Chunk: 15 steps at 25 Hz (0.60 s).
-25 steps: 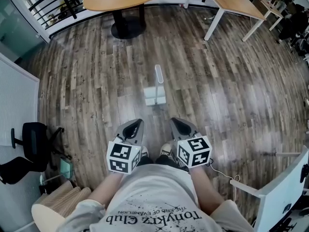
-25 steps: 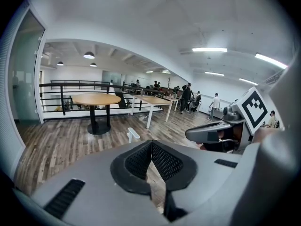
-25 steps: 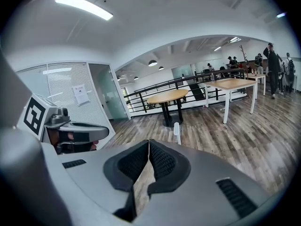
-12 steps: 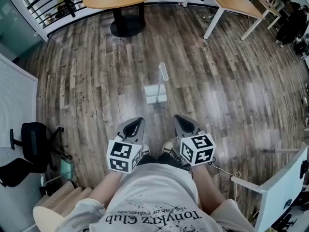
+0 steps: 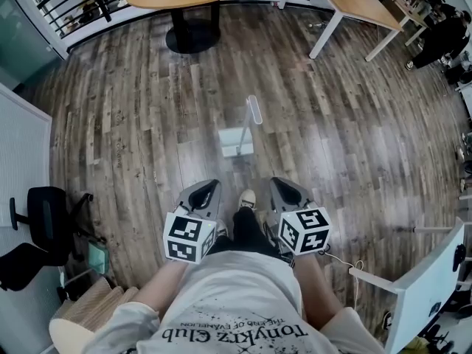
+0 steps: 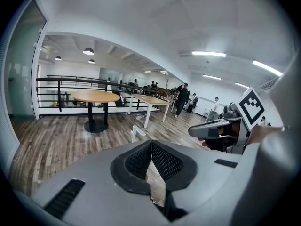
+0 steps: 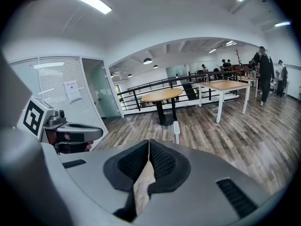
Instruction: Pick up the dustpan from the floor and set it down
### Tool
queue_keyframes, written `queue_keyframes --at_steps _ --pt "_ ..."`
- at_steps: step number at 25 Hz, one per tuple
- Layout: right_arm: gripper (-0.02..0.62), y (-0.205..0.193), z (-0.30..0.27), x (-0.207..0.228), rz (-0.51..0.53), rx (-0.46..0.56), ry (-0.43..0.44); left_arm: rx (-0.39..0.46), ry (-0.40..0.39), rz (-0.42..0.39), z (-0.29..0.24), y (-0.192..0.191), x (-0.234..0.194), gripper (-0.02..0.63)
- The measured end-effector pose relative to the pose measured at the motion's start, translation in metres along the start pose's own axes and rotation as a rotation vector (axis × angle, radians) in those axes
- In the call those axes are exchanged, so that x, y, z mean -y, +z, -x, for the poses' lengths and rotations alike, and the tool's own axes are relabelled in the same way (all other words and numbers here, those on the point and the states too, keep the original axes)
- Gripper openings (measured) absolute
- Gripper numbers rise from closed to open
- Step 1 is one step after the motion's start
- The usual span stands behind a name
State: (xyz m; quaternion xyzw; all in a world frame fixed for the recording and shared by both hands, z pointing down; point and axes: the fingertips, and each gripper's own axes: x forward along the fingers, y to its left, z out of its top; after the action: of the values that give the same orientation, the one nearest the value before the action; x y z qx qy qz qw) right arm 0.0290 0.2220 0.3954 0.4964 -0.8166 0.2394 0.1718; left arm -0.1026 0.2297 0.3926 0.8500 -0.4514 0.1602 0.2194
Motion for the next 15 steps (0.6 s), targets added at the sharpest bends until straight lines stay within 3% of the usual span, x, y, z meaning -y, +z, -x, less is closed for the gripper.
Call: queue_keyframes --at_steps 15 --pt "0.026 0.062 -0.085 0.077 0.019 -0.005 0.074 0.003 0.074 0.012 -0.097 0.059 -0.033 0.023"
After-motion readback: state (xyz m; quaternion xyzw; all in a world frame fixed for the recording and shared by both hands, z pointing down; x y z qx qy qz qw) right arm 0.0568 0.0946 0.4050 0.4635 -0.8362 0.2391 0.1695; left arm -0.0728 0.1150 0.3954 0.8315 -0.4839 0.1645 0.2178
